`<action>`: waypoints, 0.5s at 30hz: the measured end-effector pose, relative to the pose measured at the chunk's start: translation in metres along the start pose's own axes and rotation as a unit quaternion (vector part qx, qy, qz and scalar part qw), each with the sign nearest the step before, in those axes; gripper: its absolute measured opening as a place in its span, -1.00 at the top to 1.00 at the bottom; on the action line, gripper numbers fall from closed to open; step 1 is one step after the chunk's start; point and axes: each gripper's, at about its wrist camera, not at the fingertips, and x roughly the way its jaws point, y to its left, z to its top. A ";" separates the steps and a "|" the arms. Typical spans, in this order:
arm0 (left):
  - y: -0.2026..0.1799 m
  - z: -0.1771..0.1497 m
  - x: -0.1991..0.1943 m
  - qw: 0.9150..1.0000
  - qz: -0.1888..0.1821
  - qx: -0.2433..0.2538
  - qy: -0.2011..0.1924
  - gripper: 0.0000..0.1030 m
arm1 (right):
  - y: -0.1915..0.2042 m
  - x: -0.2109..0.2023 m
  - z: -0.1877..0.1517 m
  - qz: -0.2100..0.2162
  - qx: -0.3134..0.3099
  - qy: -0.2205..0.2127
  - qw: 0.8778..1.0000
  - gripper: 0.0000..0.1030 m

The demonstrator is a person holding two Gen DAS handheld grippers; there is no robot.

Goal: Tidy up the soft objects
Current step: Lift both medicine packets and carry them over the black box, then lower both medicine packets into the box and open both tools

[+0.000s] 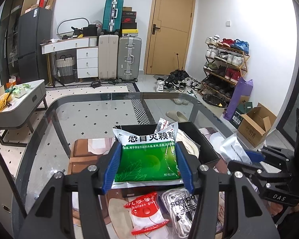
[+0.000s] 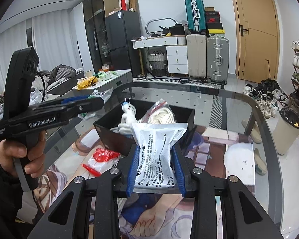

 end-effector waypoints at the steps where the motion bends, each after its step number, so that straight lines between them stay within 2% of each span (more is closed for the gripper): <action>1: 0.000 0.000 0.000 1.000 -0.001 0.000 0.000 -0.05 | 0.000 0.001 0.003 0.000 0.000 -0.001 1.000 0.35; 15: 0.009 0.015 0.016 1.000 0.001 -0.010 0.002 -0.05 | 0.000 0.024 0.040 -0.008 -0.014 -0.005 1.000 0.35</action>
